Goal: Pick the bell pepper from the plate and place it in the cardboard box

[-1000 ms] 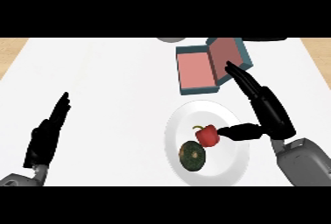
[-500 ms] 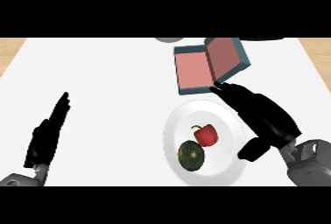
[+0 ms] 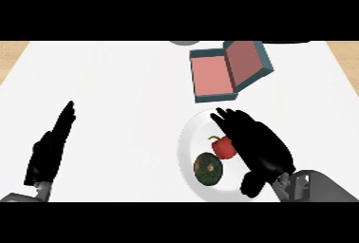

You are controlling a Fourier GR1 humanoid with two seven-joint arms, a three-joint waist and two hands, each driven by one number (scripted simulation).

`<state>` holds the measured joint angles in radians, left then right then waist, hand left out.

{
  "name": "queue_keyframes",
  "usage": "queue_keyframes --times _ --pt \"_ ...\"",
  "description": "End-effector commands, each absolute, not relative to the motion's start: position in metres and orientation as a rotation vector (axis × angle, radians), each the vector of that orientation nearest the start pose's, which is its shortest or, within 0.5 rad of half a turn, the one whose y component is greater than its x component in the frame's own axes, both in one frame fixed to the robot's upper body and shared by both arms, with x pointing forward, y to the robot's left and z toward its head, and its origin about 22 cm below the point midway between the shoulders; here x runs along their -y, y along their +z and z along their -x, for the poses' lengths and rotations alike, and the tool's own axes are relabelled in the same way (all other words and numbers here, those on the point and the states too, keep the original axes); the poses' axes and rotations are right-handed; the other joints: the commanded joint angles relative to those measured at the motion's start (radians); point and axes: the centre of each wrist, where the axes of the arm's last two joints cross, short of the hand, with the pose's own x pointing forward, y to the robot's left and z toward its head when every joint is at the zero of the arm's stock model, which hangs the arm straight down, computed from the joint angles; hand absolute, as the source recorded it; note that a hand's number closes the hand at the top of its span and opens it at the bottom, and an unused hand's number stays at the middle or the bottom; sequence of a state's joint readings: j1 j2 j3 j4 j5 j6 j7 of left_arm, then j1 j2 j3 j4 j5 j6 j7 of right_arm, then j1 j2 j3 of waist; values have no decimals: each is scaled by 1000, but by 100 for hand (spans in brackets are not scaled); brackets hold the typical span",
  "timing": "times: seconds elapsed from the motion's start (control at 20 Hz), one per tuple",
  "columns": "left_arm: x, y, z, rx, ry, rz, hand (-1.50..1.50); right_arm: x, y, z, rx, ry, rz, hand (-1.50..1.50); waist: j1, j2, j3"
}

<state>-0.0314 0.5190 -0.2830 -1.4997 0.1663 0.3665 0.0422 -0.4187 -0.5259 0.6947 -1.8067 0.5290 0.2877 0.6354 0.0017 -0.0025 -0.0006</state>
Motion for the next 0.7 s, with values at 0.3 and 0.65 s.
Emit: queue_keyframes --times 0.3,0.65 --pt "-292 24 -254 1458 -201 -385 0 144 67 -261 1162 1470 723 -150 2 3 1" --pt "-273 14 -242 1449 -201 -389 0 157 82 -247 1147 1470 708 -150 -2 1 1"
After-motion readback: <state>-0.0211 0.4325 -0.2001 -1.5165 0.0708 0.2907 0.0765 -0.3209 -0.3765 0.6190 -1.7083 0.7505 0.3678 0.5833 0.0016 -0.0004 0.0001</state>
